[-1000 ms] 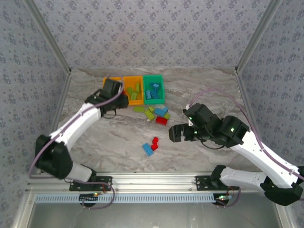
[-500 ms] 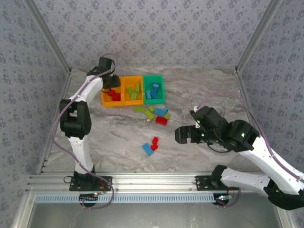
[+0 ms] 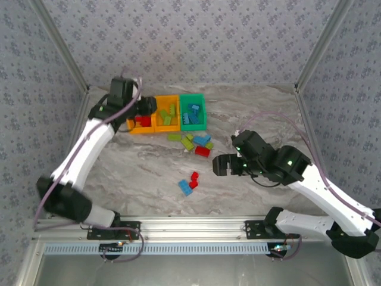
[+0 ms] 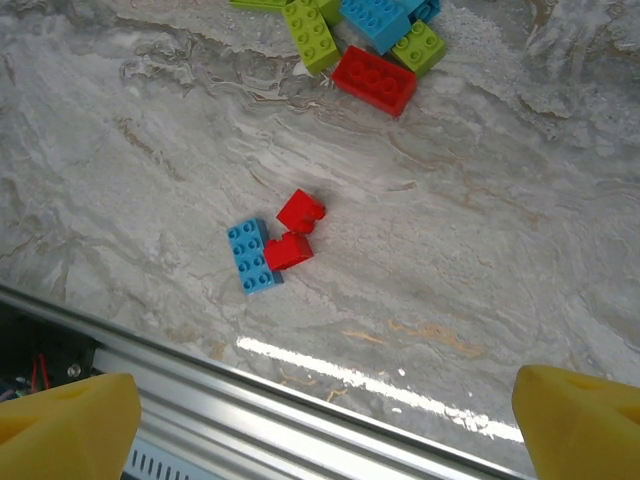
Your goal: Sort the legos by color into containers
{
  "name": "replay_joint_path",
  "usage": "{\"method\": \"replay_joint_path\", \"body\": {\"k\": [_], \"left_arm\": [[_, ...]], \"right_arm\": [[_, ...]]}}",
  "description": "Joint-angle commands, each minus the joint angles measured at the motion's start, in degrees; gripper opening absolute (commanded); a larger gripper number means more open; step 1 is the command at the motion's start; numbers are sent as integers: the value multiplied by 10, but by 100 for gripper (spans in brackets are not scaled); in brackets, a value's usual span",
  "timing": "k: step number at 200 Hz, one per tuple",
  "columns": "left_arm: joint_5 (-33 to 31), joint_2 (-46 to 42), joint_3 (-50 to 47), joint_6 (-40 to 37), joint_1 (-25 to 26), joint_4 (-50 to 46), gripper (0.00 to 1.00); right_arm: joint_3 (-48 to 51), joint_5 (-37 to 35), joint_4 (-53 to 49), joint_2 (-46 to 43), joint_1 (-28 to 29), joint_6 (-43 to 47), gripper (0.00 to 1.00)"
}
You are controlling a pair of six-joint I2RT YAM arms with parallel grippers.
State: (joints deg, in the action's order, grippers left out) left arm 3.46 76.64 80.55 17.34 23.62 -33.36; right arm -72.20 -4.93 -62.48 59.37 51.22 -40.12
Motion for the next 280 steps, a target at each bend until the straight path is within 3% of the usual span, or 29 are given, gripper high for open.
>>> {"method": "replay_joint_path", "body": {"k": [1, 26, 53, 81, 124, 164, 193, 224, 261, 280], "left_arm": [[-8, -102, -83, -73, 89, -11, 50], [-15, -216, -201, -140, 196, -12, 51], [1, -287, -307, -145, 251, 4, 56], [-23, -320, -380, -138, 250, 38, 61], [-47, -343, -423, -141, 250, 44, 89], [-54, -368, -431, -154, 251, 41, 99], [-47, -384, -429, -161, 251, 41, 99], [0, -423, -402, -182, 251, 15, 99], [-27, -458, -430, -211, 250, 10, 99], [-23, -456, -428, -217, 250, 13, 99]], "right_arm": [[15, 4, 66, 35, -8, -4, 98], [7, 23, 117, 109, -17, 18, 98], [-38, 15, 131, 214, -21, 57, 98], [-79, 6, 155, 317, -32, 82, 98], [-195, -9, 131, 480, -42, 131, 98], [-303, -6, 115, 598, -59, 157, 86], [-366, -13, 93, 655, -65, 168, 81], [-368, 6, 99, 678, -79, 166, 80], [-371, 19, 102, 700, -86, 161, 66], [-369, 20, 108, 709, -85, 155, 65]]}}
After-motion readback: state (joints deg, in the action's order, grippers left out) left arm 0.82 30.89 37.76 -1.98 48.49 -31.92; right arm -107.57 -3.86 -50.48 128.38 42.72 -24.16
